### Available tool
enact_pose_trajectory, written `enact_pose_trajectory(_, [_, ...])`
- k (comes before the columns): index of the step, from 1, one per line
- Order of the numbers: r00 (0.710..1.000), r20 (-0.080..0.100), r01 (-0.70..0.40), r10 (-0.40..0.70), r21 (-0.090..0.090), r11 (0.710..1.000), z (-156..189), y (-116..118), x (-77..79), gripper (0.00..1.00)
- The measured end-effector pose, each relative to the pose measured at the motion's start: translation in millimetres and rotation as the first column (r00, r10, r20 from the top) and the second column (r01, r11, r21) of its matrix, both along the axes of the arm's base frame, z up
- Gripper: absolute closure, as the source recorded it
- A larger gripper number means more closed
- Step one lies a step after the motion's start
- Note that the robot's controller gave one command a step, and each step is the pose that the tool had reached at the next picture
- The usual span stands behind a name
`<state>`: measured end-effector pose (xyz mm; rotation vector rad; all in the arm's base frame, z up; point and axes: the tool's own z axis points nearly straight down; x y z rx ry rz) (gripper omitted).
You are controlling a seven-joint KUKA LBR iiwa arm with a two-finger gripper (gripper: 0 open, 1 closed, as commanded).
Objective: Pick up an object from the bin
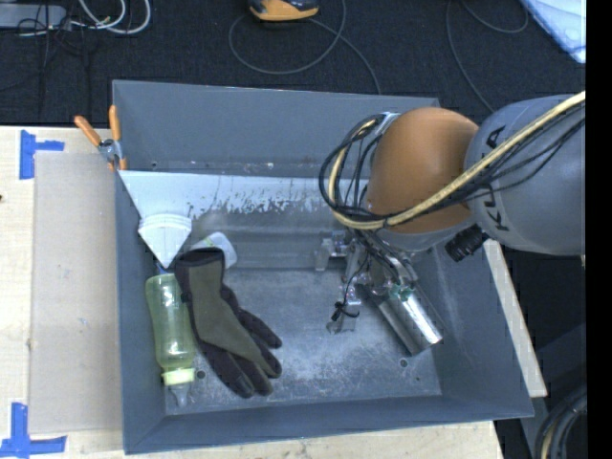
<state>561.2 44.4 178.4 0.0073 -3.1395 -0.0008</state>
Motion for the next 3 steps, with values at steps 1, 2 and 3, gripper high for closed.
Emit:
enact_pose_trajectory(1, [1.000, 0.002, -0.024, 0.024, -0.002, 1.000, -35.8, 40.3, -20.1, 0.00])
enact_pose_trajectory(2, [0.994, 0.000, -0.107, 0.107, 0.001, 0.994, -78.1, 87.3, -12.9, 0.00])
enact_pose_trajectory(3, [0.998, 0.000, -0.064, 0.064, -0.002, 0.998, -93.6, 104.3, -25.9, 0.00])
